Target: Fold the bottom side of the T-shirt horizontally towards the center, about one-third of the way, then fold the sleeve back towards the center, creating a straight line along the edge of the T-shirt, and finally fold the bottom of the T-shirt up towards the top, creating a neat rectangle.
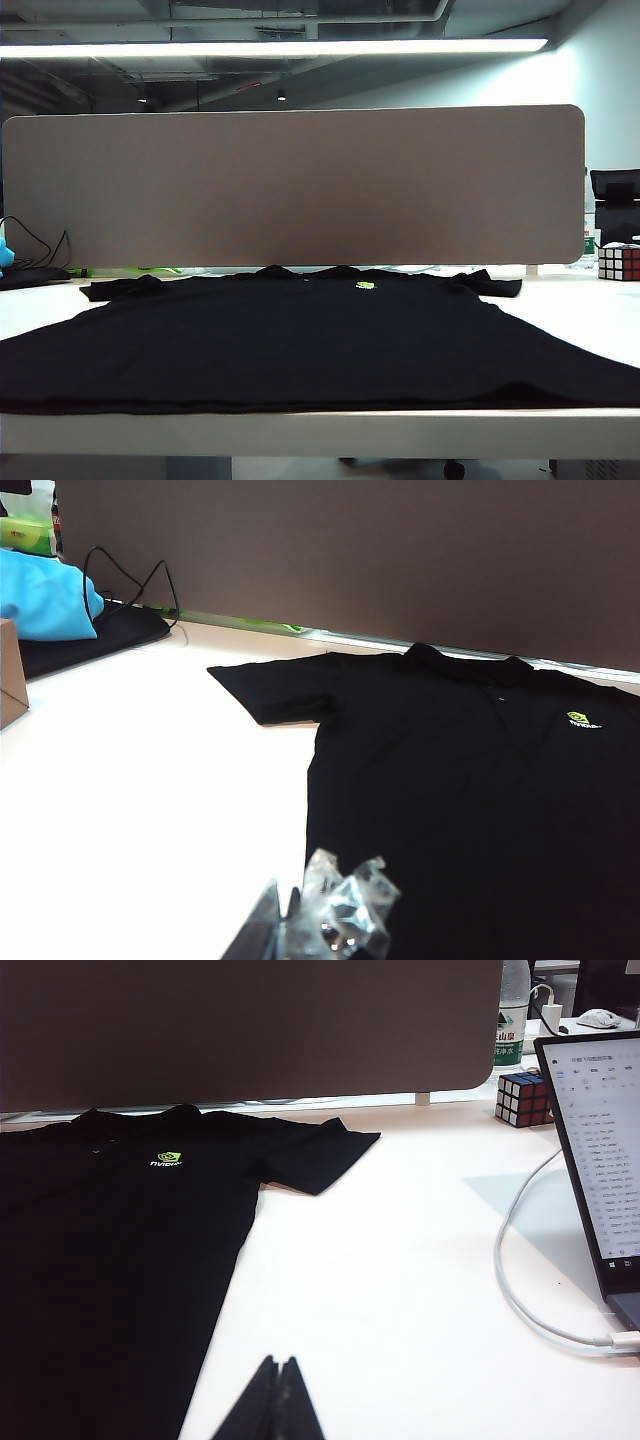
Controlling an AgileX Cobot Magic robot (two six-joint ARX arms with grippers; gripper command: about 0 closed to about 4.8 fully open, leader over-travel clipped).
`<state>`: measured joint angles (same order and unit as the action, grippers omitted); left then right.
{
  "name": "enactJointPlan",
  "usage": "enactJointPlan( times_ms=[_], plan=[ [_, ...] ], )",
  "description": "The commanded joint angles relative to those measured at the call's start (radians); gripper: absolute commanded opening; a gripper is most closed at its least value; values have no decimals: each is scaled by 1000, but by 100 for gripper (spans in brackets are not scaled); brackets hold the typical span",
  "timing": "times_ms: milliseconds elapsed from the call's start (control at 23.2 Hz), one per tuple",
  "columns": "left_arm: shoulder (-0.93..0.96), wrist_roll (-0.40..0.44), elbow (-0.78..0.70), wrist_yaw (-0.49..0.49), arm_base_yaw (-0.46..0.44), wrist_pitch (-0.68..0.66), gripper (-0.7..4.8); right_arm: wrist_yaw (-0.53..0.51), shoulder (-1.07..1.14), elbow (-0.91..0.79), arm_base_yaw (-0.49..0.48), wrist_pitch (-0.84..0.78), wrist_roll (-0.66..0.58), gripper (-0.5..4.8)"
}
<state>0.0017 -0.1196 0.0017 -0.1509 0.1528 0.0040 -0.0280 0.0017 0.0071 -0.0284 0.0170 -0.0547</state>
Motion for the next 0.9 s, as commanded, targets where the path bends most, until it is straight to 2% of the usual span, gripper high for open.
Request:
enactJointPlan(
  times_ms=[43,431,560,603,646,732,818,905],
  plan=[
    [0,8,6,-6,-1,13,-6,3,-1,-6,0,-14,3,-4],
    [0,4,6,-3,0,13,-6,-4,-1,-6,1,-13,-21,-4],
    [1,-182,8,57,-1,11,-6,-80,0,-6,1,-21,-197,-5],
    [1,-217,8,67,-2,2,-6,-116,2,-6,2,-21,-240,-5],
    [7,-256,12,79,-2,-34,-6,-173,7,-5,2,-13,-285,-5],
    [38,-344,45,92,-9,-188,-6,-247,26,4,2,32,-330,-5],
    [100,-380,75,122,-18,-291,-6,-264,57,29,2,114,-341,-5],
    [208,-378,111,196,-31,-309,-6,-259,111,80,0,221,-342,-5]
  ],
)
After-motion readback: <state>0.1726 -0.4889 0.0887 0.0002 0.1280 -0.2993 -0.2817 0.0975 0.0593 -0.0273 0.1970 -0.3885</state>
